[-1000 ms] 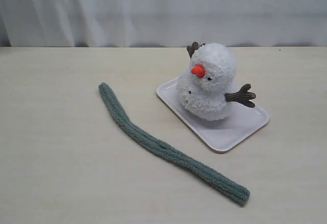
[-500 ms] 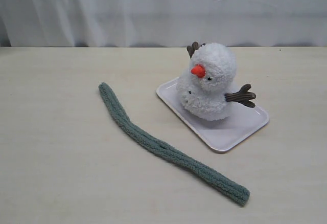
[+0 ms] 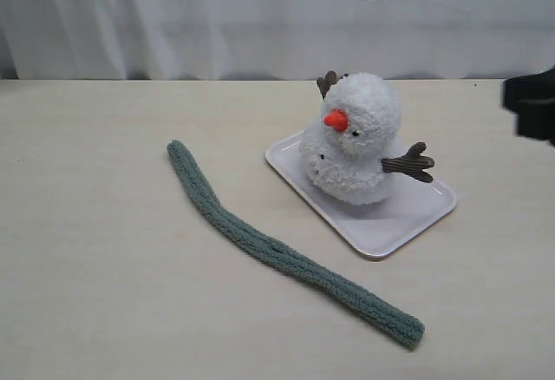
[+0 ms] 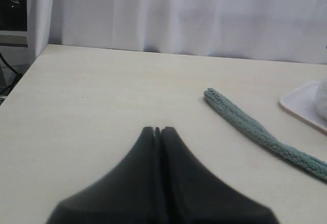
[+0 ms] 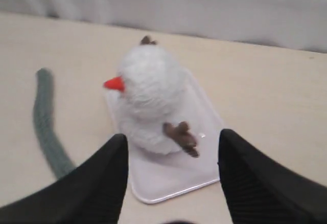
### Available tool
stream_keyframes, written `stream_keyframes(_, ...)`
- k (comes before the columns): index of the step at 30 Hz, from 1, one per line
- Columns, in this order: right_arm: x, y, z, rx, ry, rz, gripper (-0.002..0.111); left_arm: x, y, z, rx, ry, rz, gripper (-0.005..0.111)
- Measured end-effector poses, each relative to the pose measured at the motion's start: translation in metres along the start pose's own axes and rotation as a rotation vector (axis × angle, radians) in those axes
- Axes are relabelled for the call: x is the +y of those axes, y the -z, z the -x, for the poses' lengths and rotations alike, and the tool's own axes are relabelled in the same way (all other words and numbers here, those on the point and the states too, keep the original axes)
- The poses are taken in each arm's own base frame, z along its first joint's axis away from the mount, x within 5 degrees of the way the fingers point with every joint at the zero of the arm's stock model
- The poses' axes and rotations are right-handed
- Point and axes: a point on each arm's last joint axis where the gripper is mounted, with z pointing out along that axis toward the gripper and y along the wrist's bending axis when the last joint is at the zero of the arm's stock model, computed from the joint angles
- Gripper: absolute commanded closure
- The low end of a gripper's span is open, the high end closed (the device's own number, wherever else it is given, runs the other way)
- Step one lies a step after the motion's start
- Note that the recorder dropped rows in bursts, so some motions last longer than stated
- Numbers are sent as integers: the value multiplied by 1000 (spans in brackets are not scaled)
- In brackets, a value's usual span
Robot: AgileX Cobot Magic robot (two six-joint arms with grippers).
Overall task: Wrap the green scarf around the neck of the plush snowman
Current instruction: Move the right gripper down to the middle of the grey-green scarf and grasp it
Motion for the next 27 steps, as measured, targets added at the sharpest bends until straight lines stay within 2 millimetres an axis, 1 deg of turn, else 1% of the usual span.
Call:
stream_keyframes(2, 21, -19, 3, 64, 96, 85, 57, 0, 0, 0, 0, 0, 0, 107)
stream_keyframes(6, 64, -62, -1, 187, 230, 197, 56, 0, 0, 0, 0, 0, 0, 107)
stream_keyframes(8, 83, -87, -3, 250, 264, 230, 56, 0, 0, 0, 0, 0, 0, 107)
stream_keyframes(11, 105, -121, -6, 334, 266, 253, 56, 0, 0, 0, 0, 0, 0, 107)
stream_keyframes(15, 124, -170, -19, 446, 279, 248, 56, 0, 0, 0, 0, 0, 0, 107)
stream_keyframes(18, 133, -197, -29, 506, 295, 244, 56, 0, 0, 0, 0, 0, 0, 107)
stream_keyframes(22, 147, -225, -44, 570, 313, 289, 55, 0, 0, 0, 0, 0, 0, 107)
stream_keyframes(26, 160, -247, -51, 599, 331, 337, 45, 0, 0, 0, 0, 0, 0, 107)
stream_keyframes(27, 162, -252, -53, 602, 335, 340, 44, 0, 0, 0, 0, 0, 0, 107)
